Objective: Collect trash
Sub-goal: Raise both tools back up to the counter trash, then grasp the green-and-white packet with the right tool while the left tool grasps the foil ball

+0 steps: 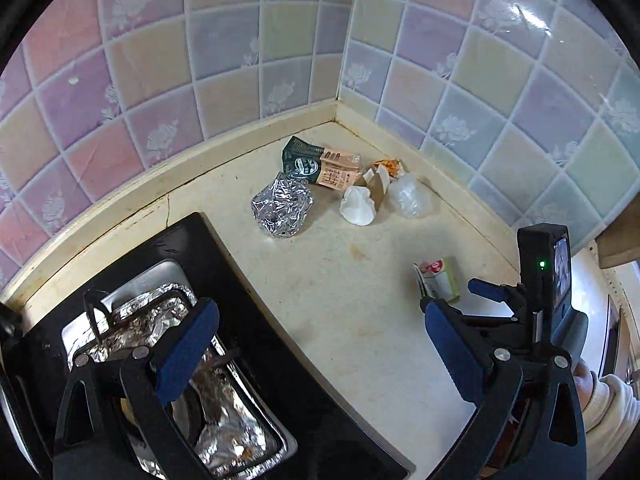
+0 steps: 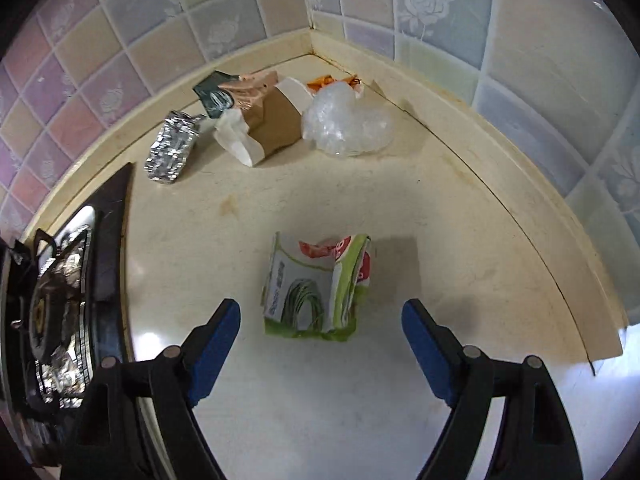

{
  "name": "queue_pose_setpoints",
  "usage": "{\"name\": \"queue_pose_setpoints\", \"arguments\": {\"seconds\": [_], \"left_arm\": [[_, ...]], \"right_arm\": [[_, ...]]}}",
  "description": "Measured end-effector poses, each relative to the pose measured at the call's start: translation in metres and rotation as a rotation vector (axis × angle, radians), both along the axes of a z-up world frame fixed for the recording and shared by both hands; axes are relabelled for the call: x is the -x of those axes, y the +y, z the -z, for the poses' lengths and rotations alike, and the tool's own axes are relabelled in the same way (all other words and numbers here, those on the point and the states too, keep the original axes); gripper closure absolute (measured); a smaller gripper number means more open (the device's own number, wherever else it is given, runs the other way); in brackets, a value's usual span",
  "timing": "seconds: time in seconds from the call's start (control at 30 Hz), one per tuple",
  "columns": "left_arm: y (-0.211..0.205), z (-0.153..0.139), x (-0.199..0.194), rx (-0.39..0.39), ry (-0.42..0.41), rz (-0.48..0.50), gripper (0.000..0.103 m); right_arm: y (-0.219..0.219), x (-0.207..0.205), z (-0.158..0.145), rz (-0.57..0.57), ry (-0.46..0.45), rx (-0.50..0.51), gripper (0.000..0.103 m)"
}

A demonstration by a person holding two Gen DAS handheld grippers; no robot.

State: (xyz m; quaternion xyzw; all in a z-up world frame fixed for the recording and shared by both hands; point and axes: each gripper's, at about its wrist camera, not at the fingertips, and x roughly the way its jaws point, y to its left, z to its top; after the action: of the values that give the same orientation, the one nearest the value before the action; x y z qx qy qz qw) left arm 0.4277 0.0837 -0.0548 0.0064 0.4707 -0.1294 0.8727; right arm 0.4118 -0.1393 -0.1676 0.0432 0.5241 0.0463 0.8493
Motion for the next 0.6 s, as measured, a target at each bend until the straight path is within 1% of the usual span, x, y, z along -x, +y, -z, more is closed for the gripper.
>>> {"name": "queue_pose_setpoints", "arguments": {"seconds": [0.1,0.27,0.33,0.4,0.43,0.5,0.6], "left_arm": [[0.006,0.009,-0.016,0.004,0.018,-0.002,0.001],[0.015,0.016,-0.037,0.015,0.036,-0.015,0.001],[0.017,0.018,-0.046,0.015,0.04,-0.014,0.001],[0.017,0.018,-0.052,0.013,0.04,-0.014,0.001],[0.017,0.019,-0.056,0.014,0.042,-0.014,0.001],[0.016,0.019,-0.063,0.014,0.044,-0.012,0.001],[0.013,0.021,-0.077,0.008,0.045,-0.011,0.001]], "right_arm": [[0.004,-0.009,0.009,0.016,0.017,0.026,0.018],[0.009,-0.015,0.015,0.053,0.036,0.117,0.018],[0.009,-0.015,0.014,0.065,0.039,0.133,0.027],[0.01,-0.016,0.009,0.063,0.017,0.136,0.068],[0.01,-0.018,0.007,0.061,0.024,0.13,0.069],[0.01,-0.023,0.004,0.05,0.031,0.113,0.08],[0.01,-0.033,-0.003,0.04,0.02,0.105,0.081]]}}
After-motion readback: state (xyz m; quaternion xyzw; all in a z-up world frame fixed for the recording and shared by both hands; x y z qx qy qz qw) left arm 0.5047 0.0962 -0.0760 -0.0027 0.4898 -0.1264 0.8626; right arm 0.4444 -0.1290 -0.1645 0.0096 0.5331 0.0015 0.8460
